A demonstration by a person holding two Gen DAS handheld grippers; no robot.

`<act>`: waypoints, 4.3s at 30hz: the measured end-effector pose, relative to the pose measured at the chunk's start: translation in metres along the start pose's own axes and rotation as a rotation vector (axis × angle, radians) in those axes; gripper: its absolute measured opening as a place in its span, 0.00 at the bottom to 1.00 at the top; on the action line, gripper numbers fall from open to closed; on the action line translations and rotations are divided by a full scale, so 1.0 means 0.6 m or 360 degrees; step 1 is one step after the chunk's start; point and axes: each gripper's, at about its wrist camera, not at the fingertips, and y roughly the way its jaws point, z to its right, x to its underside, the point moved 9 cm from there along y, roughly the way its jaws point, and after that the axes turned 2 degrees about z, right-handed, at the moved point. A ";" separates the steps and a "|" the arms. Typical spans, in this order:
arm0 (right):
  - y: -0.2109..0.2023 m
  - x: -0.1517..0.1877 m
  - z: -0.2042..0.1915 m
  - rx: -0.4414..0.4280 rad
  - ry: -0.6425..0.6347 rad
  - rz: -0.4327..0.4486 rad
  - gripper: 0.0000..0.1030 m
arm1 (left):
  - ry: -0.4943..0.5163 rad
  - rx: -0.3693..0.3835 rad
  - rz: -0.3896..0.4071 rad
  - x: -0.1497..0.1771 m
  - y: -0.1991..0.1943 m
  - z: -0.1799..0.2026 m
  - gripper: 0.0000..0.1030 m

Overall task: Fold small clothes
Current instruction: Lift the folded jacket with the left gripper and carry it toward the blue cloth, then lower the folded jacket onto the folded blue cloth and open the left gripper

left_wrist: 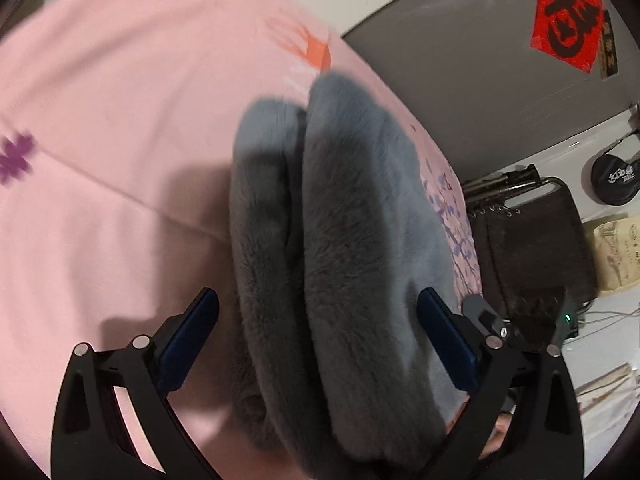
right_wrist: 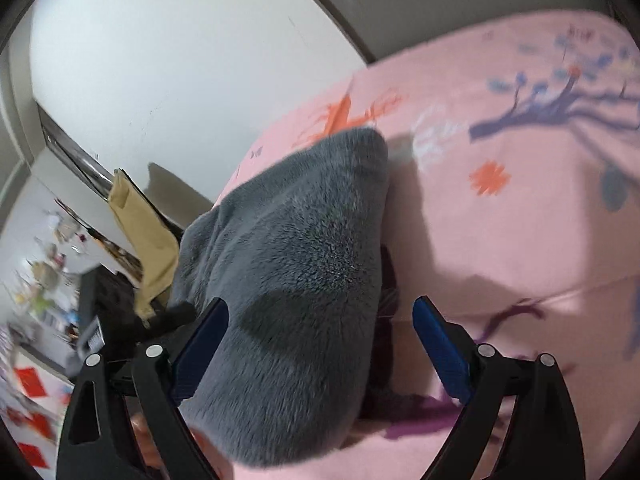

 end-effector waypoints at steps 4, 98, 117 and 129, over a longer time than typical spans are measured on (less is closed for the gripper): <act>0.042 0.006 0.001 -0.0095 0.0080 -0.0092 0.91 | 0.0006 0.0101 -0.0001 0.000 0.016 0.014 0.94; -0.904 0.378 0.380 0.1397 0.0070 0.0478 0.52 | 0.1294 -0.0038 -0.0664 0.744 0.308 0.747 0.96; -1.039 0.385 0.272 0.1420 0.0276 0.0453 0.97 | 0.1532 -0.0246 -0.0262 0.758 0.088 0.828 0.96; -1.090 0.401 0.208 0.1336 0.0193 0.0573 0.97 | 0.1582 -0.0262 -0.0080 0.785 -0.014 0.857 0.96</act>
